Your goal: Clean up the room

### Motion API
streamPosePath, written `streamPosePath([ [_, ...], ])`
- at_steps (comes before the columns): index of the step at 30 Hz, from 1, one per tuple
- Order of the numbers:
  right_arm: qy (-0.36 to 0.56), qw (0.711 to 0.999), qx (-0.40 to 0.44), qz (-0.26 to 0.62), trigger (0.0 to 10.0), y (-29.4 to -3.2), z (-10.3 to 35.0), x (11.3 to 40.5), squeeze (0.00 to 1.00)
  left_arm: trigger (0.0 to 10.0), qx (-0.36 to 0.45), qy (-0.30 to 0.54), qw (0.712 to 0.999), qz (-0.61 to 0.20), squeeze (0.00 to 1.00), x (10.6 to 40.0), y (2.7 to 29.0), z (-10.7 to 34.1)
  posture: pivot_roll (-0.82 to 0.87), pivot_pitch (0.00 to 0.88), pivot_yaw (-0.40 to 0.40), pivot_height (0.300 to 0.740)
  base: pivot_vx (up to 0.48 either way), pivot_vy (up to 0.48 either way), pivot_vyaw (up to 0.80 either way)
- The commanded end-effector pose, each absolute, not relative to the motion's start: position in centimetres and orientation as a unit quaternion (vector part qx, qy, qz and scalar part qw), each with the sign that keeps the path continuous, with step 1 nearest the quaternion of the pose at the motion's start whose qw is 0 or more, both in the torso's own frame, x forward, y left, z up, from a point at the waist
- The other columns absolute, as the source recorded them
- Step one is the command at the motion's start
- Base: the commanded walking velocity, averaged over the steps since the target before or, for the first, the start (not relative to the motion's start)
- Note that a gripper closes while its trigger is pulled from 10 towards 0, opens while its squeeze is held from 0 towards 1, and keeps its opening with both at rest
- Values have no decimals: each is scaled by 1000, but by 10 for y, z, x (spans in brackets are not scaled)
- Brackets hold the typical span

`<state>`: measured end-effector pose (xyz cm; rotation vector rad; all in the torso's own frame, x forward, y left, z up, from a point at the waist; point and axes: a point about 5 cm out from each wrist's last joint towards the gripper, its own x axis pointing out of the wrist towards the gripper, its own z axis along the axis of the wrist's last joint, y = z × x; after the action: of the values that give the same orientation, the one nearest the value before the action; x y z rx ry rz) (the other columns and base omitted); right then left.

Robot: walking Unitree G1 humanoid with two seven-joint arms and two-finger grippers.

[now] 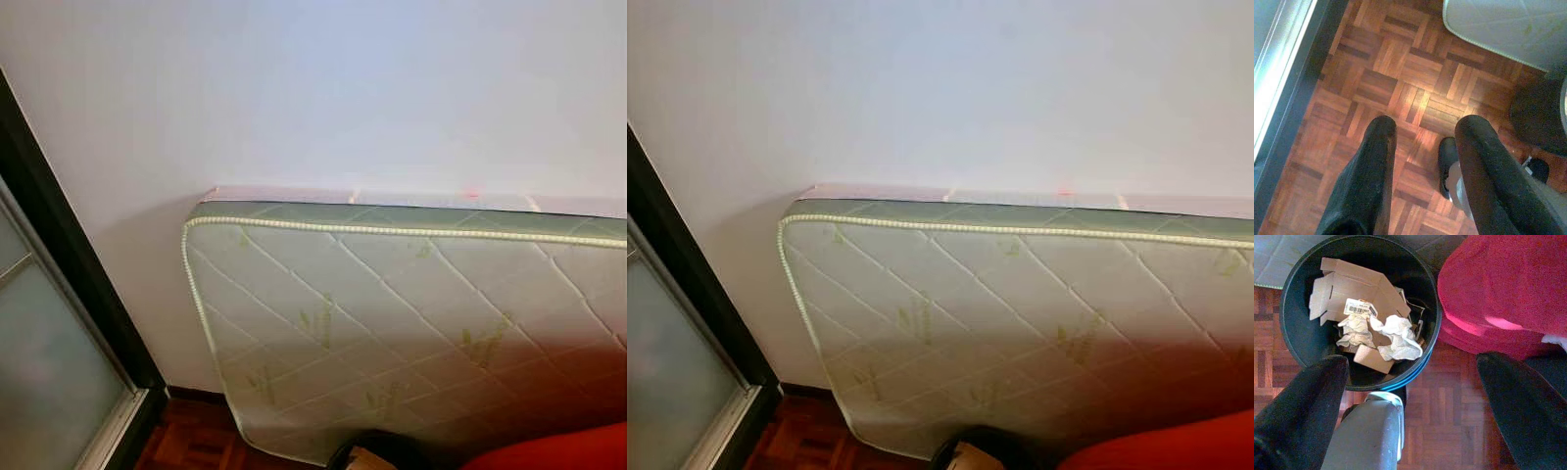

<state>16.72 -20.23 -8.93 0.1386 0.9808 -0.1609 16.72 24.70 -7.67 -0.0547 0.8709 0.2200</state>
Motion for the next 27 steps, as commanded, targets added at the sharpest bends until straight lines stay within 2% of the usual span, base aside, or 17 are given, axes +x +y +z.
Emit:
streamPosePath([
  [1,472,876,69,-77,10000,-201,-89,168,0,10000,-25,429,897,102,0,163,245,-79,-35,0,21,717,0,0,0],
  [6,471,876,68,-75,10000,-201,-89,170,0,10000,-26,432,896,102,0,162,242,-80,-33,0,19,717,0,0,0],
  [27,471,877,65,-70,10000,-203,-89,169,0,10000,-27,423,900,104,0,175,242,-76,-30,0,18,717,-251,0,0],
])
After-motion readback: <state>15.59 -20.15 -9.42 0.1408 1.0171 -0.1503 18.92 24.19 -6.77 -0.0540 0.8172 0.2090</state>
